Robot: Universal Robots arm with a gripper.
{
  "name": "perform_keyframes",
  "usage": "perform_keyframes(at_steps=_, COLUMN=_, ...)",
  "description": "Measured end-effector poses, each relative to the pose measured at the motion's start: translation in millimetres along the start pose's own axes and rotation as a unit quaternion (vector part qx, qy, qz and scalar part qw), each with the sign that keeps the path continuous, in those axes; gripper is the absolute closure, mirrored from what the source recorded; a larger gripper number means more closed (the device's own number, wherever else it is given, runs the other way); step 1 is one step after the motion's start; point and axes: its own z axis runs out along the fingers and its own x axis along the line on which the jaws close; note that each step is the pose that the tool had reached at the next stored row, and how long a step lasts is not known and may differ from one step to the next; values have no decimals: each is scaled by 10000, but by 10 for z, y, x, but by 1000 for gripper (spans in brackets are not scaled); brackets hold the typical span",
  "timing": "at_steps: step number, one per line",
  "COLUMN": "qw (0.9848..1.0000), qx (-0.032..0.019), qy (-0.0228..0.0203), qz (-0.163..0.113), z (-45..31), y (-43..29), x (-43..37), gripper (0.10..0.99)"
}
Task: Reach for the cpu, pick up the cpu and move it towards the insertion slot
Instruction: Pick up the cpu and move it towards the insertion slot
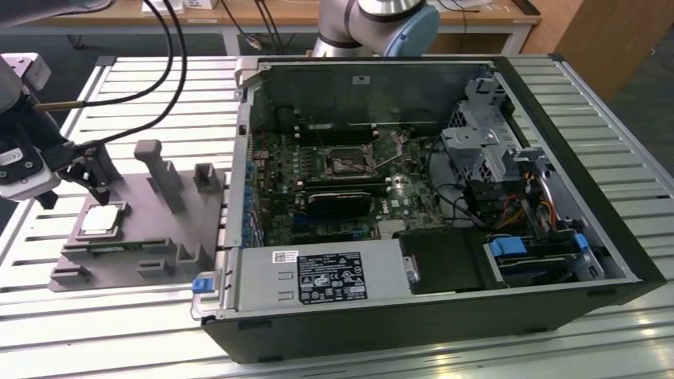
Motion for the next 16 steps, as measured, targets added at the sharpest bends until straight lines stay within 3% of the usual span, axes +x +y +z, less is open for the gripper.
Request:
perform_keyframes(at_steps=3, qw=10000, qx=0, qy=-23, qz=-2, z=46, y=-3, x=0, gripper=369)
perform_keyframes(at_steps=6, qw=10000, qx=2, qy=-81, qz=-4, z=78, y=-4, x=1, gripper=369)
perform_keyframes(at_steps=16, qw=9999, qx=3, qy=-85, qz=70, z=215, y=-9, x=9, gripper=369)
